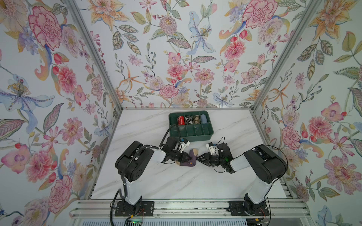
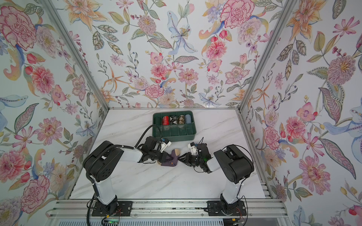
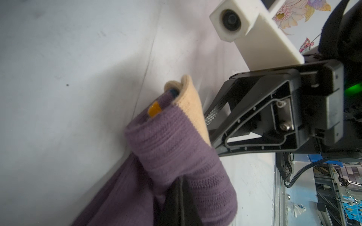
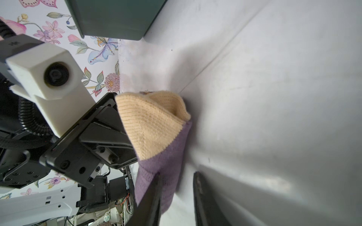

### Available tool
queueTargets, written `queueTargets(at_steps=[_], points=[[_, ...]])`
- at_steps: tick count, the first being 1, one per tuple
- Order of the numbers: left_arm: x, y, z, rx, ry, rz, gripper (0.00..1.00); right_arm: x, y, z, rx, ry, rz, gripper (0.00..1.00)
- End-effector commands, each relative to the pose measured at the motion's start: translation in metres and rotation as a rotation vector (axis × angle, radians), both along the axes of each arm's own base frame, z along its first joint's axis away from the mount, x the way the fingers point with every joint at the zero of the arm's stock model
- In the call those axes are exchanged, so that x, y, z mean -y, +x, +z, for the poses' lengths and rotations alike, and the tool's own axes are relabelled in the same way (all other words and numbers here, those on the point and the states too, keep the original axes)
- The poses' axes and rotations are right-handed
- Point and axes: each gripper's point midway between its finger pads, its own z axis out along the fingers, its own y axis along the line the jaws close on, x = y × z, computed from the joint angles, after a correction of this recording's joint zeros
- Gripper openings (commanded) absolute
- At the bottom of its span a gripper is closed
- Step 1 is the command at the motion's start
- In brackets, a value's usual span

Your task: Roll the socks

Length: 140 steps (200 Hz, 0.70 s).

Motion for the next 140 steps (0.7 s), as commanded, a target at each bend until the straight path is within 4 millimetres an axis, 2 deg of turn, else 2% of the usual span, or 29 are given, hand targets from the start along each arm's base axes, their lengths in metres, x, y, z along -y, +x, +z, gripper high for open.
queueTargets(at_steps=[1,52,98,140], points=[[-0.027,-0.026,-0.059,-0.133,0.207,0.024,0.00,-0.007,-0.002,0.001,0.002,0.022,0.013,0.30],[-0.010,-0.035,-0.061,-0.144,0.198,-0.025,0.00,-0.014,0.000,0.002,0.026,0.022,0.023,0.35],[0.000,-0.045,-0.063,-0.163,0.190,-0.060,0.00,-0.013,0.003,0.008,0.058,0.023,0.015,0.35],[0.014,-0.057,-0.062,-0.177,0.176,-0.108,0.00,-0.014,0.005,0.006,0.060,0.015,0.012,0.36]])
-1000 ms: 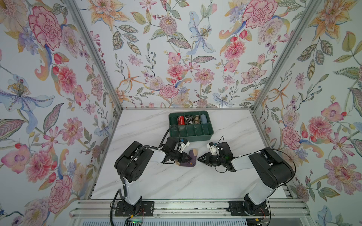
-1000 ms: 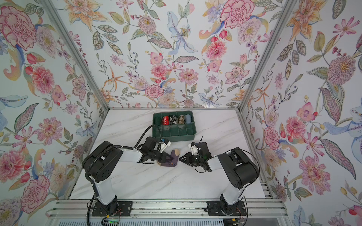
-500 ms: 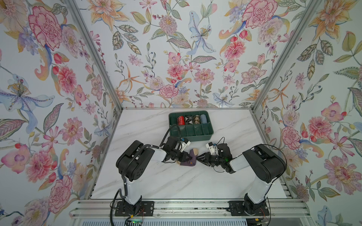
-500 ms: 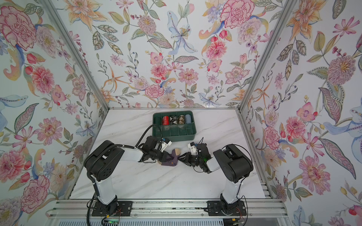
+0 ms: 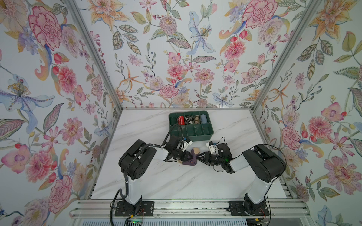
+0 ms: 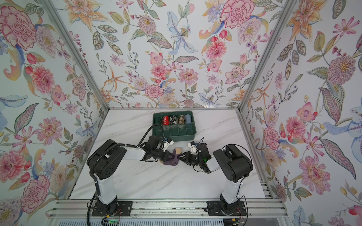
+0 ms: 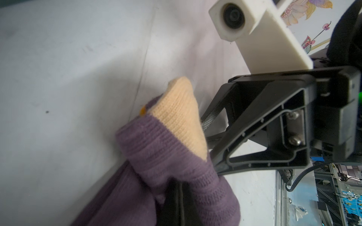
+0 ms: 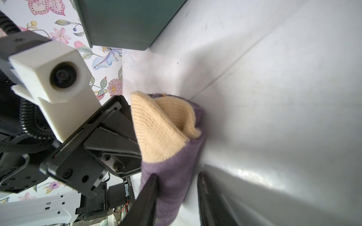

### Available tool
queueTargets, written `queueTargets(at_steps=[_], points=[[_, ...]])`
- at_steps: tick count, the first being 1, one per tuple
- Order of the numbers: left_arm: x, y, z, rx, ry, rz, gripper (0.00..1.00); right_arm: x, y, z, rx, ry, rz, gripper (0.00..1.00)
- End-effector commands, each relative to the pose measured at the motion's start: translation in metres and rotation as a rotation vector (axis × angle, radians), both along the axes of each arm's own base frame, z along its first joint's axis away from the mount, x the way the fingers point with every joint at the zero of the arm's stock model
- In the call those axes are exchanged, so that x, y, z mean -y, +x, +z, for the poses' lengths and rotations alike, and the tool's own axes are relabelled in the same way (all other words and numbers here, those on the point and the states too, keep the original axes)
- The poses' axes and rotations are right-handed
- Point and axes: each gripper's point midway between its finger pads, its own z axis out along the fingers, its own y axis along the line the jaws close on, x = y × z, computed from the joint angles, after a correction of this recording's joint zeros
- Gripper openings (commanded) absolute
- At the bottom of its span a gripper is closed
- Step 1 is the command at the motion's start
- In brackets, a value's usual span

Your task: Roll the socks

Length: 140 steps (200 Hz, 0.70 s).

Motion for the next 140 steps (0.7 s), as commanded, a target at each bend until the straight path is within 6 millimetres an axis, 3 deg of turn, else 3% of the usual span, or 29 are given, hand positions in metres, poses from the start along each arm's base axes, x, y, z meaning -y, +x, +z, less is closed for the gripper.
queueTargets(at_steps=[1,78,132,140], points=[[-0.004,-0.060,-0.061,-0.174,0.182,-0.076,0.00,-0.011,-0.002,0.002,0.022,0.002,0.033,0.36],[0.026,-0.075,-0.053,-0.212,0.082,-0.122,0.00,-0.011,-0.003,0.000,0.029,-0.013,0.038,0.33],[0.038,-0.080,-0.050,-0.227,0.035,-0.133,0.00,-0.010,-0.007,-0.003,0.054,-0.099,0.061,0.00],[0.037,-0.080,-0.050,-0.223,0.039,-0.135,0.00,-0.008,-0.007,-0.005,0.059,-0.133,0.065,0.00]])
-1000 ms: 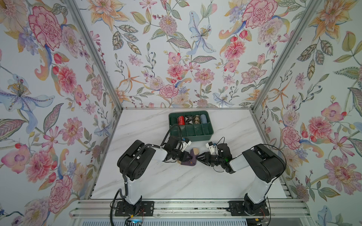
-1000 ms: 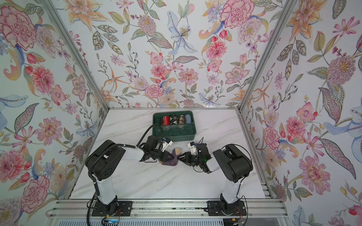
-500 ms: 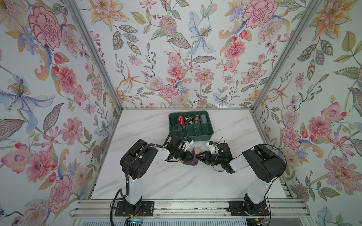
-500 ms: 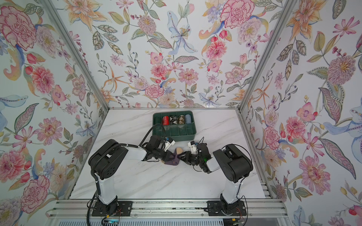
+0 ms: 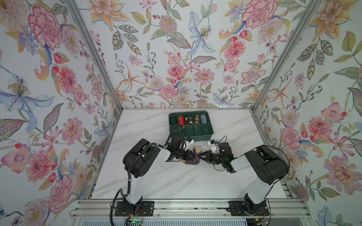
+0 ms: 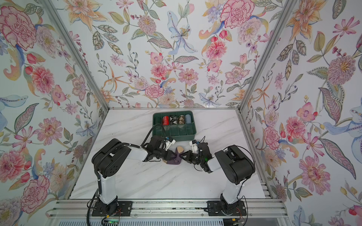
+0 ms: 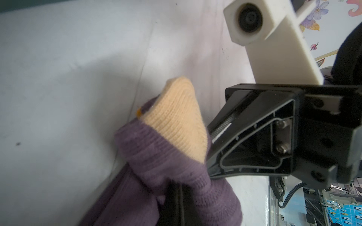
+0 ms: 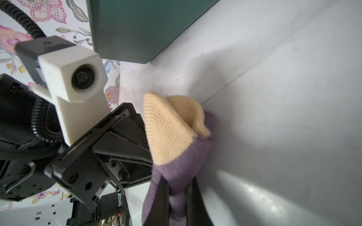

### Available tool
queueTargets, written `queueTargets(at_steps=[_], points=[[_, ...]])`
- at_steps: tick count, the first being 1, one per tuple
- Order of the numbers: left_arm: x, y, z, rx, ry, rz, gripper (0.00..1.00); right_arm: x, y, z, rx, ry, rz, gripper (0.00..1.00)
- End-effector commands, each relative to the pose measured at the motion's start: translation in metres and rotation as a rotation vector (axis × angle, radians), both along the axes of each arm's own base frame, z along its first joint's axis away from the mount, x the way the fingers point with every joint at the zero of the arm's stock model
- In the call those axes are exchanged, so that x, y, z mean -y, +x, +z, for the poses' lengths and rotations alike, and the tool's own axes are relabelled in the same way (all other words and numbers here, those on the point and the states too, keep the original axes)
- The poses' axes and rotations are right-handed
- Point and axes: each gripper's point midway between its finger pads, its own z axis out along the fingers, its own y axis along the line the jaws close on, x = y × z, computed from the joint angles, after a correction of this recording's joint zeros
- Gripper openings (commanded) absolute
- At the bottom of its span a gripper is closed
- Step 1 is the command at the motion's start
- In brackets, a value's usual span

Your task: Roll the socks

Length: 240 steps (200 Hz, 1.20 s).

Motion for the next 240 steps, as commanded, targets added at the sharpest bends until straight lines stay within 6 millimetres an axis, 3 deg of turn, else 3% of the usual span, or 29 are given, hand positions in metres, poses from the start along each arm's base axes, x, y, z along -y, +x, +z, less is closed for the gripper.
queueTargets(at_steps=[1,42,71,112,190,240], points=[[0.018,-0.086,-0.050,-0.174,0.097,-0.187,0.00,-0.017,-0.018,-0.010,-0.006,-0.093,0.103,0.00],[0.006,-0.080,-0.053,-0.143,0.171,-0.181,0.00,-0.007,-0.023,-0.011,0.019,-0.264,0.128,0.00],[-0.010,-0.070,-0.051,-0.115,0.228,-0.157,0.05,-0.002,-0.024,-0.009,0.035,-0.355,0.139,0.00],[-0.027,-0.050,-0.033,-0.061,0.248,-0.100,0.09,-0.001,-0.025,-0.006,0.053,-0.429,0.153,0.00],[-0.033,-0.033,0.001,0.017,0.232,-0.052,0.07,-0.009,-0.027,0.001,0.094,-0.567,0.199,0.00],[-0.047,-0.023,0.012,0.041,0.244,-0.016,0.07,-0.011,-0.029,0.004,0.105,-0.628,0.219,0.00]])
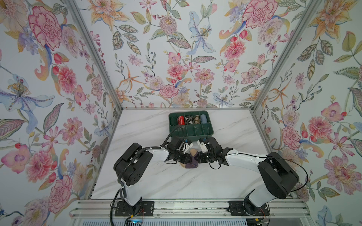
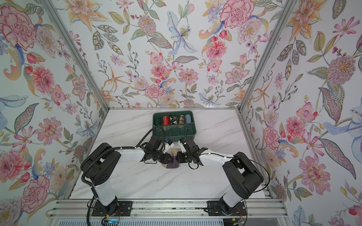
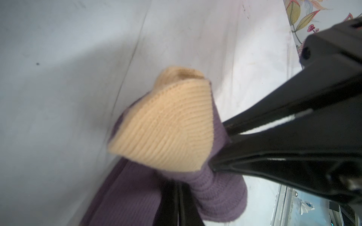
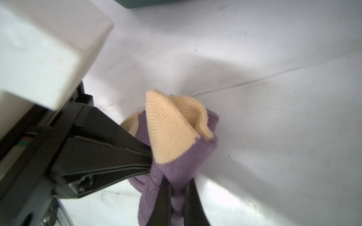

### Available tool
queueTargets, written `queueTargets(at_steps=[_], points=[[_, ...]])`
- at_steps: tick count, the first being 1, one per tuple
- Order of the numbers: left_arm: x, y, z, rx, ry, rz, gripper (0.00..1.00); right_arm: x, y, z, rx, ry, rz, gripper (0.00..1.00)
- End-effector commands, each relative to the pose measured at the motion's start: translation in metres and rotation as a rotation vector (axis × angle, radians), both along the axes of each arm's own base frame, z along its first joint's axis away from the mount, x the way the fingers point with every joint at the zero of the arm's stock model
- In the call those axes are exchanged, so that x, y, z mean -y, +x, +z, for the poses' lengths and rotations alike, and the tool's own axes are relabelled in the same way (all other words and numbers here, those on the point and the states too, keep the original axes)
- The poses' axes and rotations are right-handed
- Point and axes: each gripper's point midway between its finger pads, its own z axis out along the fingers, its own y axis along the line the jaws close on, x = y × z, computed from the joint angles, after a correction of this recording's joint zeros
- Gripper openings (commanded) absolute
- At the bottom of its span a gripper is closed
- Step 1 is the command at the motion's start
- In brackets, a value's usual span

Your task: Roll the socks

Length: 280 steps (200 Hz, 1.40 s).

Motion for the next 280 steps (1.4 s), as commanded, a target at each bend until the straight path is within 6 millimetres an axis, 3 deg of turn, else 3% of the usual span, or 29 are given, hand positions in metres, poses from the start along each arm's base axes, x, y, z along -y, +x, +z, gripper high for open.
queueTargets(at_steps=[1,40,82,115,166,208,280], points=[[-0.013,0.001,0.004,0.018,0.027,0.011,0.07,0.010,-0.005,-0.009,-0.009,-0.102,0.012,0.00],[-0.019,0.009,0.017,0.048,0.006,0.051,0.05,0.008,-0.006,-0.008,0.002,-0.152,0.028,0.00],[-0.001,0.012,0.050,0.074,-0.157,0.061,0.03,0.002,-0.007,-0.009,0.003,-0.163,0.042,0.00],[0.012,0.006,0.055,0.063,-0.209,0.049,0.03,-0.003,-0.008,-0.010,0.001,-0.164,0.056,0.00],[0.024,-0.004,0.038,0.025,-0.190,0.015,0.02,-0.009,-0.010,-0.008,0.002,-0.155,0.065,0.00],[0.012,-0.015,0.008,-0.009,-0.061,-0.006,0.00,-0.008,-0.010,-0.010,-0.005,-0.160,0.063,0.00],[0.003,-0.023,-0.020,-0.038,0.014,-0.021,0.00,-0.011,-0.008,-0.004,-0.001,-0.127,0.060,0.00]])
